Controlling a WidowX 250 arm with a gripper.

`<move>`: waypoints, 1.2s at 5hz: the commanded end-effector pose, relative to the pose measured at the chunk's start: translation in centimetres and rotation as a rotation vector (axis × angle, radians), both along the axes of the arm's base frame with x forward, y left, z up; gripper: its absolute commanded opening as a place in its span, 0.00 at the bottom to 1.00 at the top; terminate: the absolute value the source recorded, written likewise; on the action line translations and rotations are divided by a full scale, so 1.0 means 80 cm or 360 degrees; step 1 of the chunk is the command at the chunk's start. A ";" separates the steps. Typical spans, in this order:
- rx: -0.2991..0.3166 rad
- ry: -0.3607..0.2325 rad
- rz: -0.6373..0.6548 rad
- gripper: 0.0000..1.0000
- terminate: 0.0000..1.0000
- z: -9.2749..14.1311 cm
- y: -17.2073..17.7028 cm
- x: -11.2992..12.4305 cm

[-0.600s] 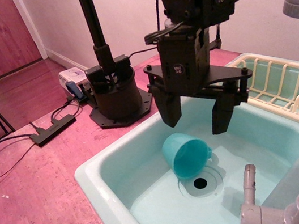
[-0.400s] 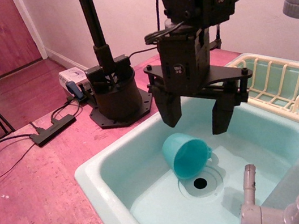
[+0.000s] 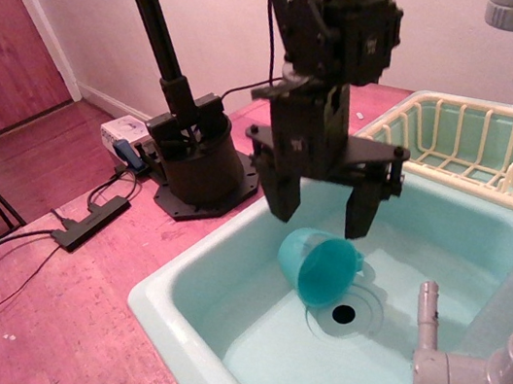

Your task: Flip cup upright

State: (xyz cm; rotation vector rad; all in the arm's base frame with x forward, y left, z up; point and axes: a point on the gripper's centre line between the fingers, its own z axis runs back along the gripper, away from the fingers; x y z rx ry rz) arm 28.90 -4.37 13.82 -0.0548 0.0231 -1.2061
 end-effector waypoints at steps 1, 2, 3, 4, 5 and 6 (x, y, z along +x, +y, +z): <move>-0.0040 -0.0023 -0.0076 1.00 0.00 0.014 0.010 -0.016; -0.0039 0.0004 -0.0116 1.00 0.00 0.006 0.004 -0.019; -0.0061 -0.0046 -0.0145 1.00 0.00 0.001 -0.009 -0.004; -0.0053 -0.0075 -0.0193 1.00 0.00 0.003 -0.020 0.020; -0.0043 -0.0092 -0.0213 1.00 0.00 0.005 -0.026 0.031; -0.0052 -0.0036 -0.0264 1.00 0.00 -0.004 -0.036 0.028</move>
